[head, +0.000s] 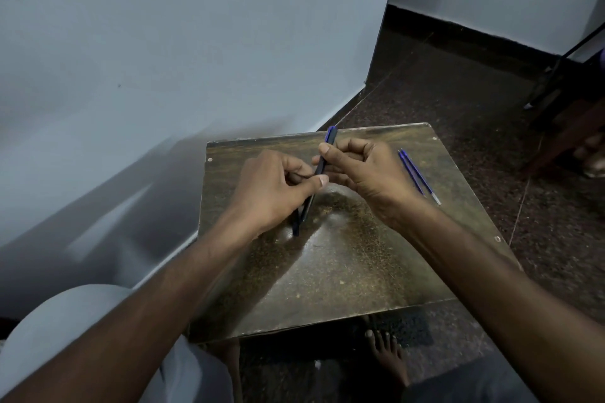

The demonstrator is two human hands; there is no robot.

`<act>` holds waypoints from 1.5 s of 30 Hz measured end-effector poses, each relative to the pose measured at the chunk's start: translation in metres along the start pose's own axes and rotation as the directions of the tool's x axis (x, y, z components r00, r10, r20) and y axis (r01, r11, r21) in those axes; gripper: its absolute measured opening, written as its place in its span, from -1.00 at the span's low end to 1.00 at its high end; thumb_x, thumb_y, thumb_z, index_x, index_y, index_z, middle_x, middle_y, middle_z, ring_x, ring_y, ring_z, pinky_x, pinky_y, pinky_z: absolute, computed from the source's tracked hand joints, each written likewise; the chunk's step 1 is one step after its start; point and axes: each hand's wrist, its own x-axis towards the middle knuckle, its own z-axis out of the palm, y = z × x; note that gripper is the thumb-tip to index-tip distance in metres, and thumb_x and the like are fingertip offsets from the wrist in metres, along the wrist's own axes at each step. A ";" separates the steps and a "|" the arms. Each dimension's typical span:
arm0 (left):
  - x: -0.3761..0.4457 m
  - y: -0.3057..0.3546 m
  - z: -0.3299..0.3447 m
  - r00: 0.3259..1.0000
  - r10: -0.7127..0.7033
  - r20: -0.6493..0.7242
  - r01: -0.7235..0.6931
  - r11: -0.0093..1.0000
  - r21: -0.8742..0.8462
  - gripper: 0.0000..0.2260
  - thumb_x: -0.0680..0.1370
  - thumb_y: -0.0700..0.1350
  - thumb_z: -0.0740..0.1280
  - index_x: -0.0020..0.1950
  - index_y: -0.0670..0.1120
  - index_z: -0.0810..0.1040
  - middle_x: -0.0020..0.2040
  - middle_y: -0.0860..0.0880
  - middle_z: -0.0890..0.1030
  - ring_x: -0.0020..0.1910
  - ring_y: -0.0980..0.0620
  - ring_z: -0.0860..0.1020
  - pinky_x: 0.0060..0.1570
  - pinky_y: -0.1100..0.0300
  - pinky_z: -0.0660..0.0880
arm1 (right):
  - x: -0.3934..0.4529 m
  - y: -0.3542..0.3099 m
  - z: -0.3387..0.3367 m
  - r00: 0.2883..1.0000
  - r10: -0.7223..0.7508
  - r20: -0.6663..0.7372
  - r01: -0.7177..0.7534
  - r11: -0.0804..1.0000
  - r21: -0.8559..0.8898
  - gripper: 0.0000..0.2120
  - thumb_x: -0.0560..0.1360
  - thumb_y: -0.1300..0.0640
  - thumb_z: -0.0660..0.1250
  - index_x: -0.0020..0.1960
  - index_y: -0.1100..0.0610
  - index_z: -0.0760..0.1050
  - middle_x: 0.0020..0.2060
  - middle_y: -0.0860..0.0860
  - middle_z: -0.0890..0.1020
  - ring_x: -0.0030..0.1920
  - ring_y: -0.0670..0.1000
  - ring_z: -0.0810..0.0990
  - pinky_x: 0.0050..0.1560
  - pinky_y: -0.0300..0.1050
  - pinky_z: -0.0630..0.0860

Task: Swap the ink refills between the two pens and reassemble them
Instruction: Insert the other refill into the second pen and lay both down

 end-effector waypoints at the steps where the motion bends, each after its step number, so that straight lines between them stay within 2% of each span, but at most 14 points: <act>1: 0.001 0.001 0.001 0.999 0.013 -0.036 -0.013 1.000 0.015 -0.88 0.50 0.11 0.61 -0.08 0.09 0.82 -0.28 0.21 0.75 -0.27 0.39 0.69 -0.27 0.52 0.52 | -0.001 0.002 0.001 1.000 -0.008 -0.005 0.008 0.999 -0.036 -0.78 0.61 0.17 0.51 0.10 0.34 0.67 0.00 0.23 0.80 0.01 0.11 0.82 0.04 -0.09 0.75; 4: 0.000 0.003 0.005 0.999 -0.011 -0.035 0.011 1.000 0.006 -0.80 0.42 0.20 0.64 -0.12 0.11 0.80 -0.30 0.20 0.76 -0.31 0.36 0.70 -0.28 0.48 0.58 | -0.001 0.002 -0.003 1.000 -0.016 -0.003 0.015 0.986 -0.164 -0.82 0.58 0.17 0.55 0.07 0.29 0.70 -0.02 0.27 0.79 -0.04 0.08 0.81 -0.01 -0.10 0.75; 8: 0.002 -0.004 -0.004 1.000 0.003 0.014 -0.006 0.985 0.170 -0.67 0.47 0.27 0.57 0.09 0.09 0.76 -0.24 0.22 0.71 -0.27 0.37 0.67 -0.30 0.61 0.44 | 0.003 0.001 -0.017 0.996 -0.052 -0.071 0.017 0.906 -0.424 -0.86 0.55 0.06 0.59 0.01 0.12 0.74 -0.18 0.07 0.81 -0.15 0.03 0.83 -0.05 -0.01 0.77; 12: 0.006 -0.021 -0.006 0.994 -0.108 -0.024 0.110 0.943 0.315 -0.63 0.54 0.21 0.55 0.18 -0.01 0.66 -0.25 0.20 0.61 -0.29 0.38 0.52 -0.41 0.46 0.34 | 0.010 0.006 -0.032 0.981 -0.122 -0.152 -0.022 0.706 -0.708 -0.84 0.49 0.02 0.64 -0.04 0.07 0.75 -0.34 -0.04 0.77 -0.41 -0.16 0.74 -0.41 -0.37 0.57; 14: 0.007 -0.023 0.000 0.991 -0.135 -0.023 0.135 0.934 0.332 -0.66 0.51 0.18 0.59 0.13 0.01 0.65 -0.30 0.22 0.60 -0.31 0.40 0.49 -0.37 0.46 0.26 | 0.013 0.011 -0.034 0.981 -0.107 -0.164 -0.053 0.659 -0.750 -0.83 0.49 0.04 0.65 -0.04 0.11 0.75 -0.37 -0.05 0.75 -0.46 -0.16 0.71 -0.48 -0.40 0.52; 17: 0.014 -0.017 0.011 0.988 -0.155 -0.016 0.154 0.948 0.279 -0.70 0.48 0.11 0.64 0.05 -0.02 0.68 -0.29 0.18 0.69 -0.32 0.33 0.62 -0.31 0.45 0.44 | 0.014 0.013 -0.031 0.980 -0.129 -0.154 -0.052 0.580 -0.813 -0.83 0.49 0.00 0.65 -0.06 0.08 0.75 -0.38 -0.07 0.75 -0.48 -0.19 0.69 -0.43 -0.39 0.56; 19: 0.016 -0.013 0.021 0.983 -0.181 -0.002 0.178 0.965 0.191 -0.74 0.48 0.05 0.66 -0.01 -0.05 0.69 -0.28 0.09 0.75 -0.30 0.21 0.72 -0.16 0.26 0.68 | 0.014 0.014 -0.029 0.975 -0.173 -0.139 -0.032 0.509 -0.860 -0.82 0.49 -0.04 0.64 -0.07 0.06 0.76 -0.36 -0.06 0.75 -0.40 -0.15 0.71 -0.27 -0.23 0.68; 23: 0.016 -0.005 0.043 0.982 -0.184 0.034 0.182 0.982 0.053 -0.77 0.49 -0.01 0.66 -0.10 -0.01 0.63 -0.35 0.03 0.77 -0.37 0.23 0.74 -0.09 0.12 0.75 | 0.012 0.015 -0.023 0.966 -0.241 -0.095 0.010 0.401 -0.916 -0.76 0.52 -0.06 0.60 -0.01 0.11 0.78 -0.29 0.00 0.76 -0.24 -0.02 0.72 -0.15 -0.08 0.65; 27: 0.016 -0.001 0.057 0.982 -0.187 0.036 0.187 0.982 0.000 -0.75 0.50 -0.02 0.65 -0.07 0.00 0.59 -0.36 0.01 0.76 -0.38 0.21 0.74 -0.16 0.11 0.75 | 0.012 0.013 -0.021 0.968 -0.240 -0.071 0.030 0.391 -0.920 -0.74 0.54 -0.04 0.58 0.05 0.15 0.77 -0.25 0.05 0.77 -0.17 0.03 0.75 -0.10 -0.13 0.60; 31: 0.018 -0.002 0.059 0.978 -0.202 0.041 0.204 0.978 -0.040 -0.74 0.51 -0.02 0.64 -0.01 -0.02 0.58 -0.39 0.09 0.74 -0.44 0.22 0.72 -0.43 0.36 0.60 | 0.008 0.010 -0.026 0.970 -0.236 -0.061 0.034 0.379 -0.925 -0.69 0.53 -0.04 0.59 0.13 0.16 0.72 -0.17 0.07 0.79 -0.09 0.04 0.76 0.03 -0.02 0.67; 33: 0.018 -0.003 0.060 0.979 -0.202 0.035 0.204 0.977 -0.068 -0.73 0.51 -0.04 0.65 0.01 -0.03 0.59 -0.38 0.06 0.75 -0.43 0.20 0.73 -0.44 0.37 0.59 | 0.007 0.009 -0.030 0.980 -0.193 -0.054 0.030 0.408 -0.912 -0.76 0.53 0.00 0.60 0.07 0.14 0.72 -0.24 0.01 0.77 -0.18 -0.03 0.75 -0.04 -0.04 0.69; 36: 0.018 -0.005 0.060 0.980 -0.198 0.026 0.199 0.976 -0.092 -0.74 0.51 -0.06 0.64 0.03 -0.04 0.59 -0.36 0.04 0.76 -0.40 0.17 0.75 -0.38 0.29 0.66 | 0.004 0.007 -0.029 0.990 -0.136 -0.042 0.020 0.421 -0.907 -0.83 0.55 0.01 0.58 0.01 0.11 0.73 -0.36 -0.07 0.72 -0.36 -0.20 0.65 -0.32 -0.41 0.49; 40: 0.018 -0.004 0.061 0.983 -0.181 0.026 0.183 0.979 -0.093 -0.76 0.52 -0.06 0.63 0.03 -0.05 0.60 -0.36 0.05 0.76 -0.41 0.19 0.74 -0.45 0.40 0.57 | 0.001 0.003 -0.029 0.995 -0.095 -0.040 0.014 0.513 -0.858 -0.84 0.66 0.06 0.46 0.01 0.14 0.71 -0.34 0.02 0.77 -0.40 -0.07 0.75 -0.30 -0.26 0.68; 45: 0.017 -0.004 0.058 0.986 -0.160 0.040 0.164 0.980 -0.116 -0.76 0.54 -0.09 0.61 0.09 -0.08 0.61 -0.24 -0.03 0.79 -0.37 0.15 0.75 -0.40 0.36 0.62 | 0.002 -0.017 -0.059 0.957 -0.247 -0.152 -0.050 0.375 -0.926 -0.94 0.58 0.12 0.56 -0.06 0.09 0.75 -0.31 -0.10 0.68 -0.27 -0.17 0.65 -0.22 -0.34 0.54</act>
